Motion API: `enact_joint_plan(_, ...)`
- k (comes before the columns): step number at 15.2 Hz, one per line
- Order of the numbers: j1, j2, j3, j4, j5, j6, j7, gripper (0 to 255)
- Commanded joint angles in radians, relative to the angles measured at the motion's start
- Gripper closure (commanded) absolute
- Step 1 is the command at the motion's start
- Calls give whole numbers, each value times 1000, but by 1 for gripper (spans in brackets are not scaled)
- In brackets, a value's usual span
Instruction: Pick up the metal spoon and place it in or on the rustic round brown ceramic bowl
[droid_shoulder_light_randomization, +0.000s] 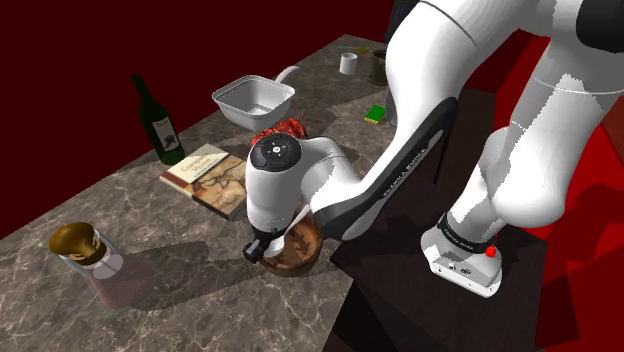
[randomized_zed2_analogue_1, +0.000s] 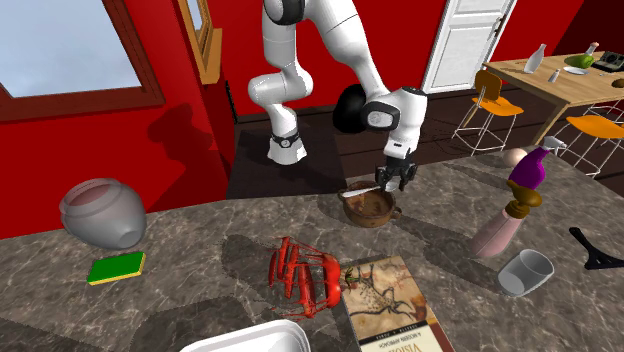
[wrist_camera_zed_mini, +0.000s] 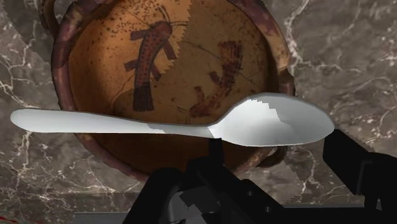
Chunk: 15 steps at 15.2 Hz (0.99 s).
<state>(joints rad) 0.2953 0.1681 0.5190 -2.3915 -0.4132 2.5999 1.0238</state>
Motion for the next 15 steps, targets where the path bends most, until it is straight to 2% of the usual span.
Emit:
enact_joint_plan(1, 8, 28, -13, 1, -39, 20, 30, 255)
enact_joint_plan(4, 24, 69, -37, 5, -94, 48, 74, 255)
enact_joint_plan(12, 25, 69, -38, 5, -94, 47, 73, 255)
enact_joint_plan(13, 25, 69, -38, 5, -94, 47, 73, 0)
enact_joint_plan(15, 25, 69, -38, 5, -94, 47, 73, 0)
